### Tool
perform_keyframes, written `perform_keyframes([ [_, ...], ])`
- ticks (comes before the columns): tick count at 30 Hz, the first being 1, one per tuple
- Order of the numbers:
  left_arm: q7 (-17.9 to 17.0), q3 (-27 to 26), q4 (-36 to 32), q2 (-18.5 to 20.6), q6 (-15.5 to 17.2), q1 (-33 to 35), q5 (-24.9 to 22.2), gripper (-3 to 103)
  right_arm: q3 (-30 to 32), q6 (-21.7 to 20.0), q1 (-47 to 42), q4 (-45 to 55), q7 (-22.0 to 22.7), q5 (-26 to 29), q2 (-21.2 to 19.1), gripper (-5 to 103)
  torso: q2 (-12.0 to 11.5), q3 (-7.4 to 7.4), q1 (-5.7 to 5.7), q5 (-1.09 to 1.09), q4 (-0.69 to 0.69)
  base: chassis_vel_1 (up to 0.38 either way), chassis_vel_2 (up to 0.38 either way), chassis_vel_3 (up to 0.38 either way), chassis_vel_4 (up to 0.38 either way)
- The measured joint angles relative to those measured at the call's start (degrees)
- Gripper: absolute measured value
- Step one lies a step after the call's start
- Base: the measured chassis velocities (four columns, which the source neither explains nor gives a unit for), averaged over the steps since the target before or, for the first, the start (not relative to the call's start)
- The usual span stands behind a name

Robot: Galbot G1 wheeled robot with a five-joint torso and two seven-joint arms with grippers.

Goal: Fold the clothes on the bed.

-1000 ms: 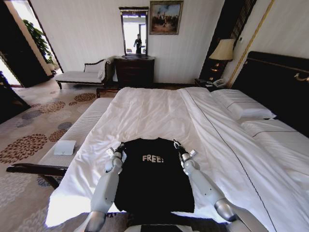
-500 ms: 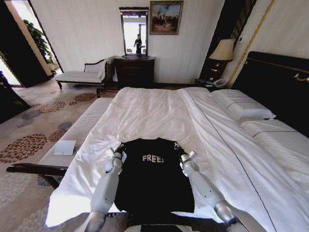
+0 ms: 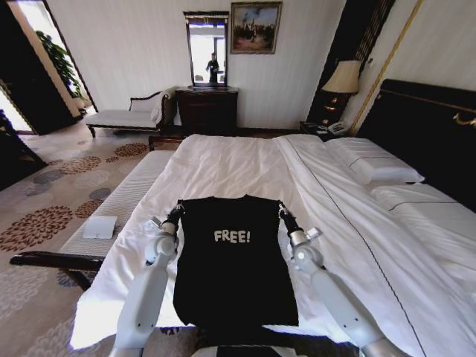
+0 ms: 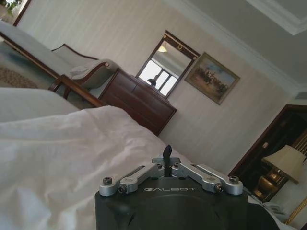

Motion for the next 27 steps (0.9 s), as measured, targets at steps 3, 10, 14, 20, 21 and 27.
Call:
perform_keyframes([
  [3, -0.03, 0.03, -0.63, 1.92, 0.0, -0.7, -0.81, 2, -0.17, 0.09, 1.49, 1.12, 0.14, 1.25, -1.61, 1, 0.0, 0.0, -0.01, 0.0, 0.01, 0.0, 0.0, 0.0, 0.0],
  [10, -1.25, 3.34, 5.03, 4.49, 0.16, -10.58, -3.12, 2, -4.2, -0.69, 10.87, -2.25, 0.53, 4.74, -3.66, 1, 0.0, 0.02, 0.01, 0.0, -0.01, 0.0, 0.0, 0.0, 0.0],
  [14, -1.14, 5.61, 10.44, 4.27, 0.13, -16.65, -3.25, 2, -7.39, -0.96, 16.3, -5.51, 0.48, 6.4, -3.3, 1, -0.01, 0.02, 0.02, 0.0, -0.02, 0.0, 0.0, 0.0, 0.0],
  [20, 1.23, 7.31, 18.96, 2.44, -0.83, -23.61, -3.56, 2, -10.87, -1.2, 21.16, -10.69, -0.41, 7.85, -1.87, 1, -0.01, 0.02, 0.02, 0.0, 0.0, 0.0, 0.0, 0.0, 0.0],
  [21, 1.92, 7.56, 20.92, 2.08, -1.1, -24.75, -3.56, 2, -11.47, -1.21, 21.84, -12.09, -0.85, 7.87, -1.56, 1, -0.01, 0.02, 0.03, 0.01, -0.01, 0.0, 0.0, 0.0, 0.0],
  [27, 3.76, 7.89, 25.85, 1.55, -1.85, -26.95, -3.16, 2, -12.42, -1.15, 23.03, -15.17, -1.6, 7.9, -1.27, 1, -0.02, 0.02, 0.03, 0.0, -0.02, 0.0, 0.0, 0.0, 0.0],
])
